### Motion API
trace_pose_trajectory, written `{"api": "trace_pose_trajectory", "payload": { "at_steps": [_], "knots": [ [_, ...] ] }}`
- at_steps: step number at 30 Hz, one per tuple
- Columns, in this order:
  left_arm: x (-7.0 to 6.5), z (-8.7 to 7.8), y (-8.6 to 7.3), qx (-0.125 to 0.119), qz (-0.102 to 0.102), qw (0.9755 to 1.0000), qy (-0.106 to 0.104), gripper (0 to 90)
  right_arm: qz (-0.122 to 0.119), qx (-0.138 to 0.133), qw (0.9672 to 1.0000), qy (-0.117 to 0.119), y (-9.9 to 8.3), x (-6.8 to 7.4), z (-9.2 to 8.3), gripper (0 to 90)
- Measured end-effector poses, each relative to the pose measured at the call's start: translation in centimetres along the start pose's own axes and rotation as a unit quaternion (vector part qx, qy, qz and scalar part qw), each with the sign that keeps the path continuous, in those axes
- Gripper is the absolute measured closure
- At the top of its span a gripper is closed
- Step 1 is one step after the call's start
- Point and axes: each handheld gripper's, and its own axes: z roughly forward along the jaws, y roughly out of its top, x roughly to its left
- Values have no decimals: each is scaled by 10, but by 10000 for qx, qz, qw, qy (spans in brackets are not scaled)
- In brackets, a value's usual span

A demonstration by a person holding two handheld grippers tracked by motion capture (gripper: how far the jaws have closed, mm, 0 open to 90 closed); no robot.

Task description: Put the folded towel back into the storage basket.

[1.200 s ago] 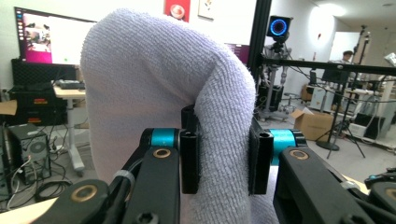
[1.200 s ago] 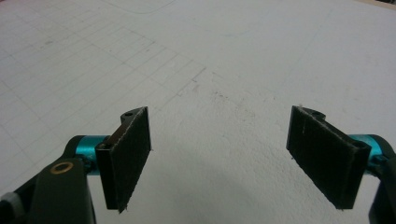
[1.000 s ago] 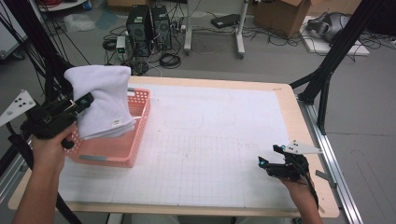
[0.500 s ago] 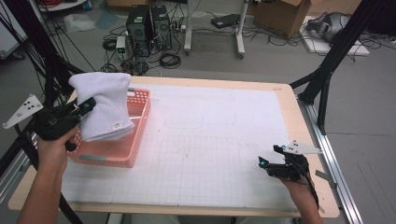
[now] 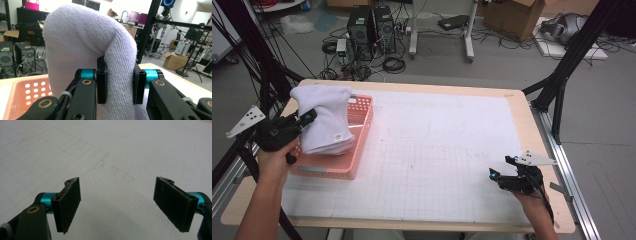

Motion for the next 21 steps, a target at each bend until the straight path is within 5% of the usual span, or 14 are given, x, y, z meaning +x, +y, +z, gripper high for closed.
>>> {"api": "trace_pose_trajectory", "payload": {
  "at_steps": [14, 21],
  "knots": [
    [-2, 16, -5, 28, -82, 9998, -171, 722, 4, -4, 10000, -12, 0, 0, -1, 208],
    [4, 22, -12, 239, -107, 9997, -32, 721, 8, 12, 10000, -9, -1, 0, -1, 208]
  ]
}}
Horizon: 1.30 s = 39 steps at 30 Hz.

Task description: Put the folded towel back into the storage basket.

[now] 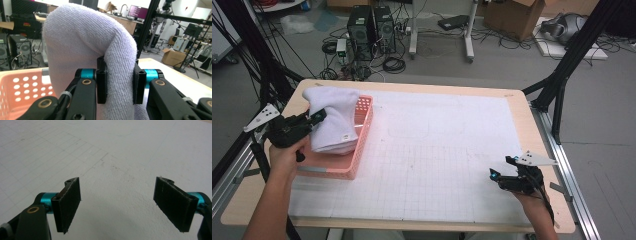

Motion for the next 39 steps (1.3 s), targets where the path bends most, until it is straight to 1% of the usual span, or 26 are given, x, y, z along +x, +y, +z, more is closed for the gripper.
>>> {"api": "trace_pose_trajectory", "payload": {
  "at_steps": [4, 7, 11, 15, 17, 21, 25, 28, 30, 31, 32, 33, 35, 38, 39],
  "knots": [
    [4, 0, -5, 90, -41, 9999, 68, 718, 2, 0, 10000, -4, 0, 0, 0, 208],
    [8, 0, -9, 134, -126, 9997, 137, 714, -15, 2, 10000, 8, 0, 1, 1, 208],
    [13, 0, -13, 278, -190, 9993, 190, 709, -20, 12, 10000, 15, 0, 1, 2, 208],
    [14, 4, -13, 398, -206, 9988, 198, 706, -16, 22, 10000, 17, 0, 1, 3, 208],
    [14, 5, -14, 473, -182, 9985, 197, 704, -20, 23, 10000, 24, 0, 2, 3, 208],
    [15, 7, -14, 543, -108, 9983, 206, 703, -18, 19, 10000, 17, 0, 1, 3, 208],
    [17, 8, -15, 611, -120, 9976, 304, 697, -23, 17, 10000, 18, 0, 1, 3, 208],
    [19, 9, -16, 709, -196, 9964, 433, 686, -20, 25, 10000, 12, 0, 1, 3, 208],
    [20, 9, -16, 800, -328, 9947, 552, 664, 0, 47, 10000, 22, 0, 2, 3, 208],
    [21, 9, -17, 849, -345, 9938, 628, 648, -8, 52, 10000, 23, 0, 2, 4, 208],
    [21, 9, -17, 877, -373, 9932, 665, 635, -12, 49, 10000, 23, 0, 2, 4, 208],
    [22, 9, -17, 881, -455, 9926, 705, 614, -29, 40, 10000, 20, 0, 1, 4, 208],
    [23, 9, -17, 918, -599, 9908, 797, 556, -36, 42, 10000, 32, 0, 1, 5, 208],
    [25, 9, -16, 975, -858, 9868, 969, 432, -3, 69, 10000, 33, 0, 2, 5, 208],
    [26, 8, -16, 965, -912, 9861, 1002, 404, 4, 69, 10000, 31, 0, 2, 5, 208]
  ]
}}
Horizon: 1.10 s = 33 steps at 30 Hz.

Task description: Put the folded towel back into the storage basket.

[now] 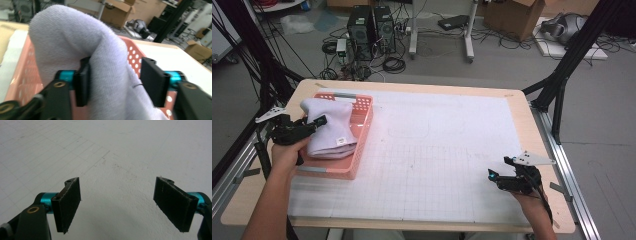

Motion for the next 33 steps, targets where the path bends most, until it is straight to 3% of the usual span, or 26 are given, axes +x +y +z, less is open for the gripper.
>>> {"api": "trace_pose_trajectory", "payload": {
  "at_steps": [5, 11, 17, 21, 28, 29, 33],
  "knots": [
    [-2, -3, 3, -83, -81, 9995, 303, 359, -2, 0, 10000, -5, 0, 0, 0, 208],
    [-6, -8, 10, -109, 118, 9985, 515, 358, -38, -2, 10000, -1, 0, 0, 1, 208],
    [-8, -23, 22, -564, 217, 9959, 669, 352, 0, 27, 10000, 13, 0, 1, 1, 208],
    [-11, -23, 23, -421, 347, 9967, 606, 351, -25, 28, 10000, 18, 0, 1, 2, 208],
    [-14, -11, 17, -124, 396, 9978, 511, 352, -33, 24, 10000, 24, 1, 2, 3, 208],
    [-16, -6, 15, 41, 469, 9982, 359, 363, -50, 27, 10000, 13, 1, 1, 3, 208],
    [-21, 4, 12, 112, 614, 9979, 153, 377, -42, 48, 10000, 6, 0, 0, 3, 208]
  ]
}}
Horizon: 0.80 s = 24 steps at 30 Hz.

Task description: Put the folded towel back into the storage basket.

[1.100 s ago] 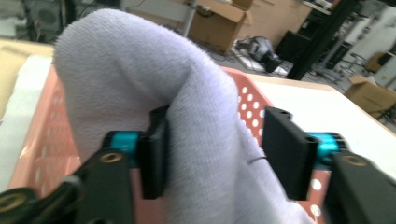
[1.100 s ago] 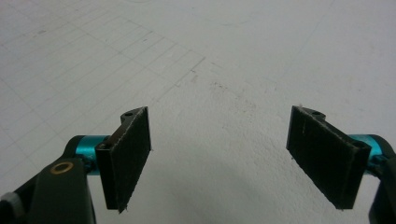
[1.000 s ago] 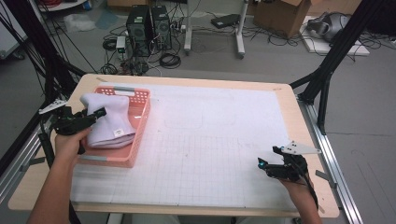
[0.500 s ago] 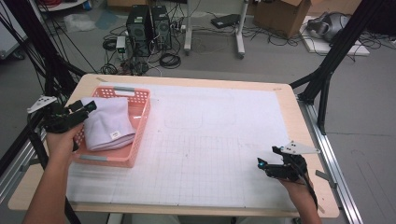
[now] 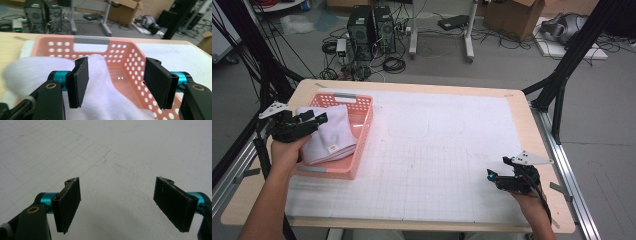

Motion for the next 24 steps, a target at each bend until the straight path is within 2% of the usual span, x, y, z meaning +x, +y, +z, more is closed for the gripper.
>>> {"api": "trace_pose_trajectory", "payload": {
  "at_steps": [5, 12, 15, 18, 24],
  "knots": [
    [-1, 13, -5, 358, 97, 9993, 64, 378, 30, 32, 10000, 15, 0, 0, 0, 207],
    [-1, 30, -13, 813, 239, 9962, 206, 410, 49, 25, 10000, 21, 0, 0, 1, 208],
    [-2, 36, -16, 1149, 326, 9923, 338, 408, 54, 24, 10000, 11, -1, 0, 1, 208],
    [-2, 40, -18, 1346, 433, 9887, 504, 401, 53, 20, 10000, 18, -1, -1, 2, 208],
    [-7, 47, -22, 1794, 749, 9783, 714, 397, 49, 32, 10000, 13, -1, -1, 1, 208]
  ]
}}
